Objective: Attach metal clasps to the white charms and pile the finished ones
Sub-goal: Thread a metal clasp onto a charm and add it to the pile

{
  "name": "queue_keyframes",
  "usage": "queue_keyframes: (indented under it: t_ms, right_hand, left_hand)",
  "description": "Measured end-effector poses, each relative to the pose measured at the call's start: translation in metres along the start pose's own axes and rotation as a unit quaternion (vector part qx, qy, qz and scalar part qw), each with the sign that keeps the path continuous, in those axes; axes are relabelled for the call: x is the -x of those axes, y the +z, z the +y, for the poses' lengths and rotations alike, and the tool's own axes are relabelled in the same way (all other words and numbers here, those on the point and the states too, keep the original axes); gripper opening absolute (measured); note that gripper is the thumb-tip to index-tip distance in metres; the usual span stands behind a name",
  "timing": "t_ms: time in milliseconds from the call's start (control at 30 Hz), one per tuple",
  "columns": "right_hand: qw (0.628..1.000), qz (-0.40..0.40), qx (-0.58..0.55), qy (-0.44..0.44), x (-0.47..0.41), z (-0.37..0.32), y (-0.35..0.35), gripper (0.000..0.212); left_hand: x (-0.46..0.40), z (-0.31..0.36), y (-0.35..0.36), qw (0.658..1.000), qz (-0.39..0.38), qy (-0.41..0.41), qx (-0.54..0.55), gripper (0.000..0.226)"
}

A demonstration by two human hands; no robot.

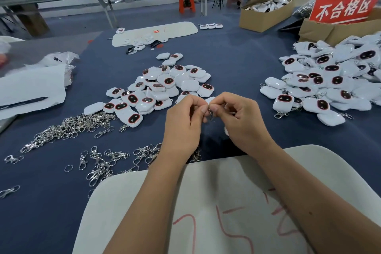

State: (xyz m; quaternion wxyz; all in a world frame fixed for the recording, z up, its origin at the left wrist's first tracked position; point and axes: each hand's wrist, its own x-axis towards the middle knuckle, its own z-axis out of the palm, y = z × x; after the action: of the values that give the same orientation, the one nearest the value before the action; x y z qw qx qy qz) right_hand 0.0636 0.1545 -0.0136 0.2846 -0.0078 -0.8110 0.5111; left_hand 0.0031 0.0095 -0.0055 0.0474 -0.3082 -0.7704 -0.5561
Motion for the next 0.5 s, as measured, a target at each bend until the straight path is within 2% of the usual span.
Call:
queue_keyframes:
  t_ms: [200, 367, 500]
  right_hand:
    - [0.999, -0.009, -0.033, 0.010, -0.0004, -0.0002, 0.0004, 0.023]
    - [0.999, -0.022, 0.027, 0.017, -0.0019, -0.0005, 0.0035, 0.018]
    - [0.996, 0.045, 0.057, 0.050, -0.0030, 0.0009, 0.0065, 0.027]
  left_hand:
    - [0.0019, 0.0010, 0.0036, 0.998, 0.016, 0.048, -0.043, 0.018]
    - [0.0013, -0.0029, 0.0053, 0.996, 0.024, 0.053, -0.065, 0.018]
    - [-0.0009, -0.0064, 0.0053, 0.996, 0.026, 0.043, -0.075, 0.018]
